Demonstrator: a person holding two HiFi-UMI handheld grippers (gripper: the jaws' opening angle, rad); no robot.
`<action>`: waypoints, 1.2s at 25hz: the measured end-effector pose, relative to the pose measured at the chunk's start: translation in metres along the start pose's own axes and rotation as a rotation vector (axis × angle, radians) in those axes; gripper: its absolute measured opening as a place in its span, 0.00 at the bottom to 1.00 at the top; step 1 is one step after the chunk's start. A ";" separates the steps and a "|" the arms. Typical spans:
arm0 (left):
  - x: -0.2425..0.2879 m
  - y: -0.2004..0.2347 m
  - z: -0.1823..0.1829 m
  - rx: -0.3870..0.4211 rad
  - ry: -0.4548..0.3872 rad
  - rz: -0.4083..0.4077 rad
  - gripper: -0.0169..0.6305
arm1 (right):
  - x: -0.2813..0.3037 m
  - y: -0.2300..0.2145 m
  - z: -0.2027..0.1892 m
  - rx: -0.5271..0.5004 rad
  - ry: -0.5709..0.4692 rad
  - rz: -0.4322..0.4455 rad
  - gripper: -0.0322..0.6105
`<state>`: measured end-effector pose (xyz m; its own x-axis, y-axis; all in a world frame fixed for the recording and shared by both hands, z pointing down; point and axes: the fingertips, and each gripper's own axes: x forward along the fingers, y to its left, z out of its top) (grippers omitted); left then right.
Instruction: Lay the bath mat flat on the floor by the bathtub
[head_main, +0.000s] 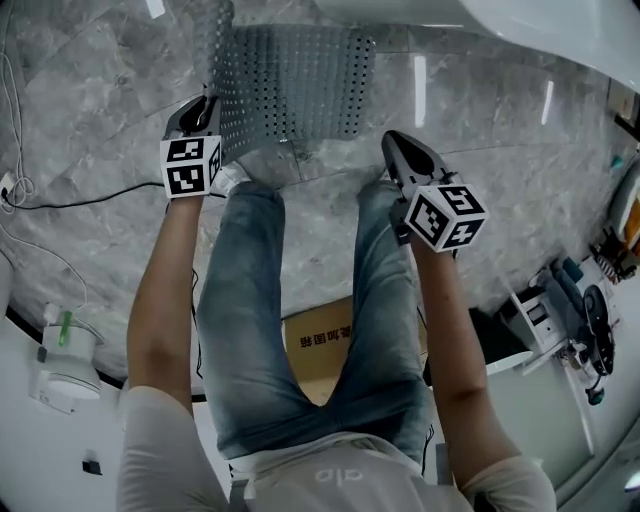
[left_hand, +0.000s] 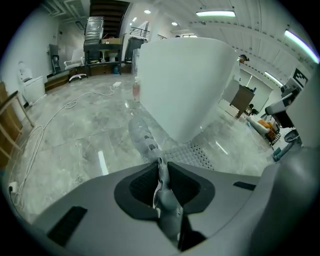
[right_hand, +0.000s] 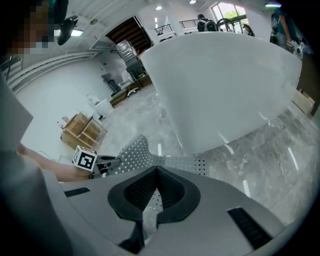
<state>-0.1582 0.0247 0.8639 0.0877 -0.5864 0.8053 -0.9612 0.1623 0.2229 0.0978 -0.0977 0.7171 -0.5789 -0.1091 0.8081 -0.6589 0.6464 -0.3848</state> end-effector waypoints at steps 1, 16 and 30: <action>0.007 0.010 -0.005 -0.007 0.009 0.007 0.13 | 0.008 -0.002 -0.003 0.006 0.002 -0.007 0.09; 0.017 0.123 -0.121 -0.094 0.185 0.081 0.21 | 0.091 0.028 -0.068 0.094 0.063 -0.038 0.09; -0.020 0.141 -0.149 -0.128 0.241 0.099 0.43 | 0.098 0.062 -0.070 0.052 0.105 -0.001 0.09</action>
<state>-0.2563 0.1778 0.9610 0.0689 -0.3600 0.9304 -0.9286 0.3176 0.1916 0.0338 -0.0155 0.8034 -0.5268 -0.0282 0.8495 -0.6848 0.6061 -0.4046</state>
